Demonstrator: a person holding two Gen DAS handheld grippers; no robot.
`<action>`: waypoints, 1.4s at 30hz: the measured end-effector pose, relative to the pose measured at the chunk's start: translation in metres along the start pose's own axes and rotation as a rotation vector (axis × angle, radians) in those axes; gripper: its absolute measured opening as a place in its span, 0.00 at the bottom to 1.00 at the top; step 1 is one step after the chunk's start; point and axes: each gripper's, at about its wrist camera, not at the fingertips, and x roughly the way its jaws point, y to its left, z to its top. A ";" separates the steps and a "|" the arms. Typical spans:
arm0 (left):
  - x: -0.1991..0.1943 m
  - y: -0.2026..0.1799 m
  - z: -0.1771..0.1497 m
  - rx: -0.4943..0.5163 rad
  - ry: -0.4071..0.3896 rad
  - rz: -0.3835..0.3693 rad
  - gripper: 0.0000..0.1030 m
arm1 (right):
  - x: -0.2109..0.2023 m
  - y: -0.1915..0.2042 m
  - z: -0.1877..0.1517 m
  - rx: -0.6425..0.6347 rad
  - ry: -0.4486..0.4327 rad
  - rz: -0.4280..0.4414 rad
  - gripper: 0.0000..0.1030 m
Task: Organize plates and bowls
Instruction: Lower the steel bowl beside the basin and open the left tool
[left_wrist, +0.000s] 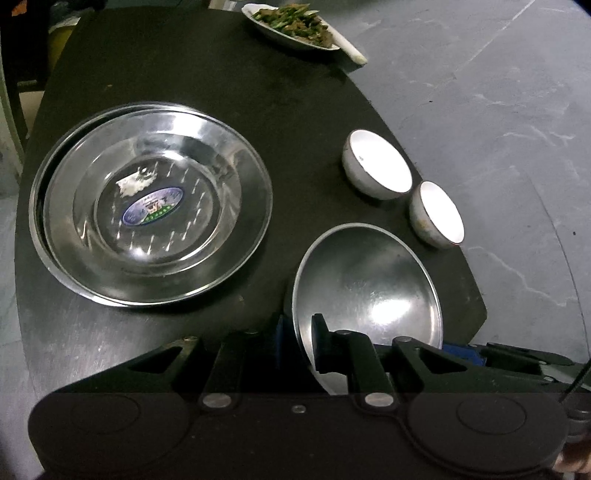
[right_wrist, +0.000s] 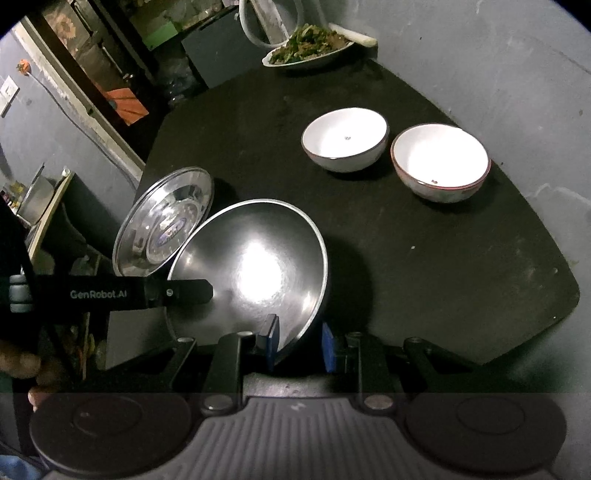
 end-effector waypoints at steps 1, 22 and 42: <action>-0.001 0.002 -0.001 0.000 0.000 0.000 0.15 | 0.001 0.000 0.000 -0.002 0.001 0.002 0.27; -0.022 0.006 -0.003 0.060 0.026 0.077 0.62 | -0.001 -0.007 -0.008 0.055 -0.048 0.021 0.51; -0.070 0.011 0.053 -0.121 -0.171 -0.083 0.99 | -0.035 -0.026 0.012 0.128 -0.197 0.024 1.00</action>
